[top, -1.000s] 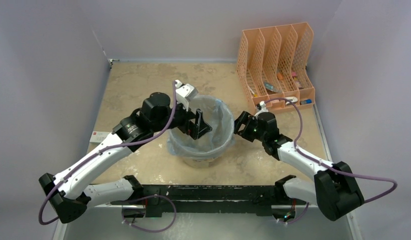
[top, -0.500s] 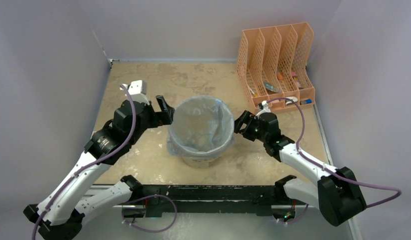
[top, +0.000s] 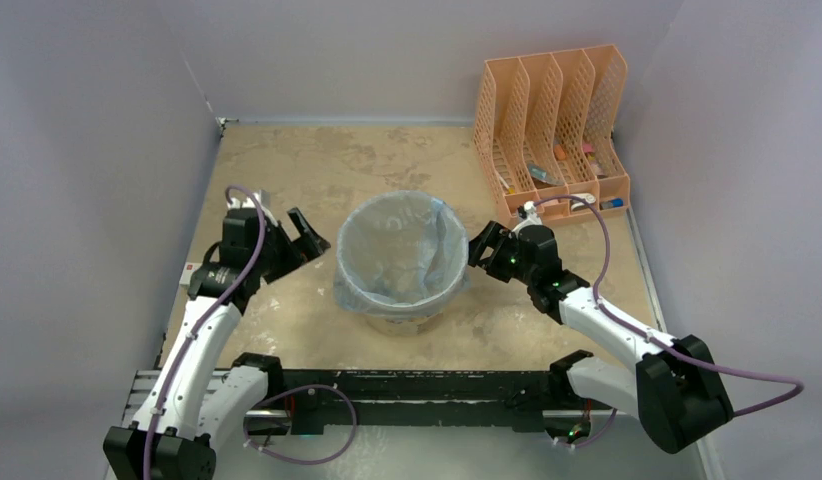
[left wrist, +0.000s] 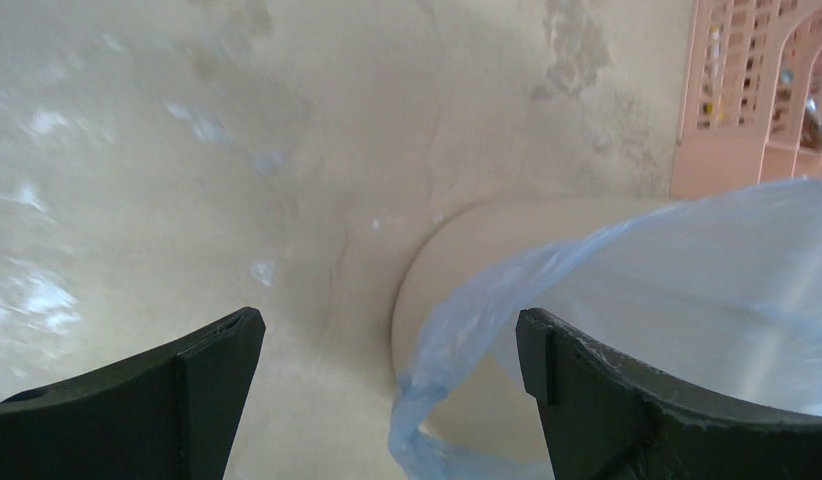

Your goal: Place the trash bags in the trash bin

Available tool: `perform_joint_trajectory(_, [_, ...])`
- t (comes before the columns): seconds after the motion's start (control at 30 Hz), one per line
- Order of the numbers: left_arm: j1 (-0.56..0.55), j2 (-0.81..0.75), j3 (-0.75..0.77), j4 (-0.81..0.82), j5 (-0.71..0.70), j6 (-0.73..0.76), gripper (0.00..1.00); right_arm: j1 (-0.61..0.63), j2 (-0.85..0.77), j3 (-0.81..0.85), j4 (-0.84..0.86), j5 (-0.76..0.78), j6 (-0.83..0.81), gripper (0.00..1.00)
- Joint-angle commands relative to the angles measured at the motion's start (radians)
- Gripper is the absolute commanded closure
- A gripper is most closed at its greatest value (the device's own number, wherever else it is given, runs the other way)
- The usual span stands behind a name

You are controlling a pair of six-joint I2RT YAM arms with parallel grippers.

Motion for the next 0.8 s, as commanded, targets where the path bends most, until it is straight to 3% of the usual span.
perform_joint_trajectory(0.0, [0.009, -0.064, -0.139, 0.085, 0.224, -0.110, 0.00, -0.001, -0.034, 0.015, 0.014, -0.008, 0.002, 0.18])
perform_joint_trajectory(0.27, [0.009, -0.084, -0.294, 0.193, 0.368, -0.150, 0.08, -0.001, -0.017, 0.022, 0.028, -0.024, 0.000, 0.18])
perform_joint_trajectory(0.4, [0.009, -0.003, -0.361, 0.312, 0.484, -0.146, 0.15, -0.001, 0.006, 0.024, 0.069, -0.036, 0.000, 0.19])
perform_joint_trajectory(0.63, [0.009, 0.129, -0.392, 0.455, 0.510, -0.126, 0.33, -0.001, 0.035, 0.016, 0.083, -0.077, -0.003, 0.33])
perform_joint_trajectory(0.77, [0.009, 0.143, -0.354, 0.429, 0.480, -0.091, 0.40, -0.001, 0.013, 0.005, 0.027, -0.056, 0.010, 0.40])
